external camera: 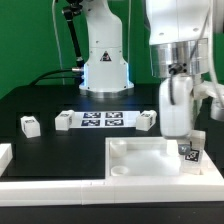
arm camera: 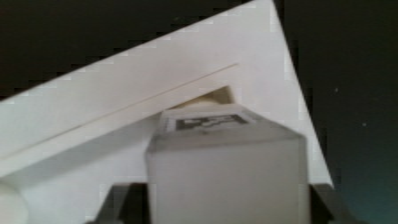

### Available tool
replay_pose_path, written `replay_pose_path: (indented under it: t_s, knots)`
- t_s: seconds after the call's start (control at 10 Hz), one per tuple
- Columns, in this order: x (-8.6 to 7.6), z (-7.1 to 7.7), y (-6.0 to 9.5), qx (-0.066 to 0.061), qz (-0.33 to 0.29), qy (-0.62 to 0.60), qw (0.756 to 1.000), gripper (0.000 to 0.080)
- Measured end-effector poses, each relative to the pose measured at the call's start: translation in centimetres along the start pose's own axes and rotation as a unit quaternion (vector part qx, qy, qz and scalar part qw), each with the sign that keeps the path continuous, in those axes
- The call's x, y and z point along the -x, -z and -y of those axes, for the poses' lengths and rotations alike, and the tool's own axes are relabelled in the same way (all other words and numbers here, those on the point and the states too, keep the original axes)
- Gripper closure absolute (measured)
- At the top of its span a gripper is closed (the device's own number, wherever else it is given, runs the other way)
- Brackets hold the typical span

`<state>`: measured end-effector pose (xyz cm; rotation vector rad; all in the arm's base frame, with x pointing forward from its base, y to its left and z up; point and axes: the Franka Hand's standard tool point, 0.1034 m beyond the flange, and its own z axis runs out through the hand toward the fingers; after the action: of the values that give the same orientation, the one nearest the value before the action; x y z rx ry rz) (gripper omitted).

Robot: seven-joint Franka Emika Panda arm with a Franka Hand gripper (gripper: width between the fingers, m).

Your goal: Assemble square table

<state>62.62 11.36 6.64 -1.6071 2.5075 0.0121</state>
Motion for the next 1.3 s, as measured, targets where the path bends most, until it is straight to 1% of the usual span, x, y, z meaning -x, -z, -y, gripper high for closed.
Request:
replay_pose_path:
  t_s: [0.2, 0.3, 0.4, 0.5, 0.6, 0.7, 0.8, 0.9, 1.0, 1.1, 1.2, 1.3]
  knots:
    - [0.0, 0.0, 0.0, 0.000, -0.001, 0.016, 1.000, 0.0504]
    - [0.0, 0.0, 0.0, 0.000, -0.003, 0.044, 0.999, 0.0404]
    - [0.4, 0.1, 0.1, -0.003, -0.006, 0.137, 0.991, 0.0404]
    - [0.8, 0.0, 0.1, -0.006, -0.007, 0.224, 0.975, 0.0233]
    - [1.2, -0.3, 0.1, -0.005, -0.006, 0.265, 0.964, 0.0167]
    - [0.9, -0.2, 0.0, -0.004, -0.007, 0.274, 0.962, 0.0155]
    - [0.8, -0.1, 0.0, -0.004, -0.009, 0.316, 0.949, 0.0155]
    - [0.6, -0.1, 0.0, 0.002, -0.016, 0.388, 0.921, 0.0151]
    - [0.5, -0.1, -0.1, 0.019, -0.036, 0.506, 0.862, 0.0151]
    - [0.5, 0.0, -0.1, 0.020, -0.039, 0.565, 0.824, 0.0151]
    - [0.5, 0.0, 0.0, 0.022, -0.040, 0.605, 0.795, 0.0151]
    - [0.5, 0.0, -0.1, 0.022, -0.040, 0.590, 0.806, 0.0151]
